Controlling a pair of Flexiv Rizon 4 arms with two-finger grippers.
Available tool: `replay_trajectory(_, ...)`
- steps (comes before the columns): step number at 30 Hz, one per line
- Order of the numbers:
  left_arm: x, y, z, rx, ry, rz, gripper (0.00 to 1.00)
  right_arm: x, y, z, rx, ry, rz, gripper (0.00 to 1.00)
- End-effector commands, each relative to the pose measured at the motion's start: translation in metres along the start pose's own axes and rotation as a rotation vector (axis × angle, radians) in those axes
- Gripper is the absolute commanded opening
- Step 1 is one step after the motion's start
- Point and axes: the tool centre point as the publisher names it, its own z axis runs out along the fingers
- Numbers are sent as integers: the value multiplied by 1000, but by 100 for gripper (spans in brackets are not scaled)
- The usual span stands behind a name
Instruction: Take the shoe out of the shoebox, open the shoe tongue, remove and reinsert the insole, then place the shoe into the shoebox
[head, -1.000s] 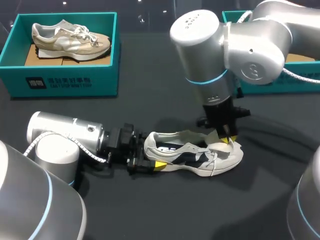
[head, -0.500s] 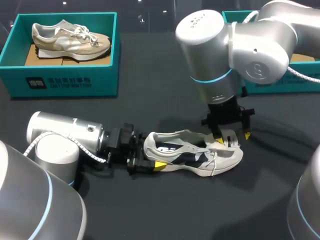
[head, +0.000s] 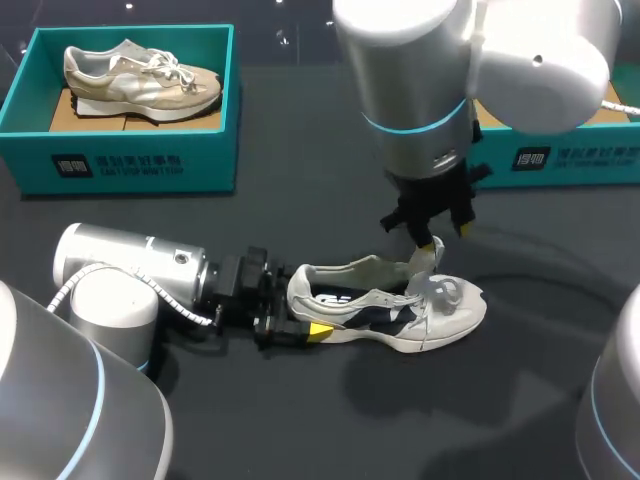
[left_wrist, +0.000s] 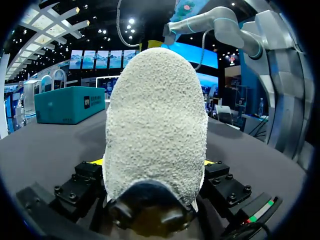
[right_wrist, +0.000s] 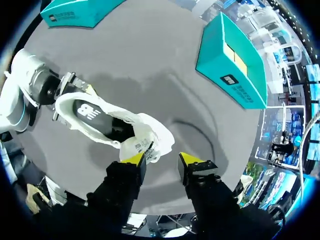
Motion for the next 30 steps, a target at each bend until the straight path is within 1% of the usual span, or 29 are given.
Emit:
replay_trajectory(1,1,2,0,0,0,0,0,18,12,-19,-4,-19,-278,0)
replay_trajectory(5,1,2,0,0,0,0,0,39,21,-34,-70,43,-498,0)
replay_trajectory(6,1,2,0,0,0,0,0,45,22,-37,-143,97,-588,0)
replay_trajectory(7,1,2,0,0,0,0,0,50,23,-38,-189,167,-642,0)
replay_trajectory(8,1,2,0,0,0,0,0,56,26,-38,-194,217,-695,0)
replay_trajectory(9,1,2,0,0,0,0,0,65,29,-34,-170,226,-754,0)
replay_trajectory(10,1,2,0,0,0,0,0,71,30,-30,-129,225,-765,0)
replay_trajectory(20,1,2,0,0,0,0,0,71,30,-30,-129,225,-765,0)
replay_trajectory(23,1,2,0,0,0,0,0,91,26,-17,-110,183,-871,0)
replay_trajectory(25,1,2,0,0,0,0,0,100,22,-9,-101,173,-907,0)
replay_trajectory(30,1,2,0,0,0,0,0,109,17,14,-139,188,-967,0)
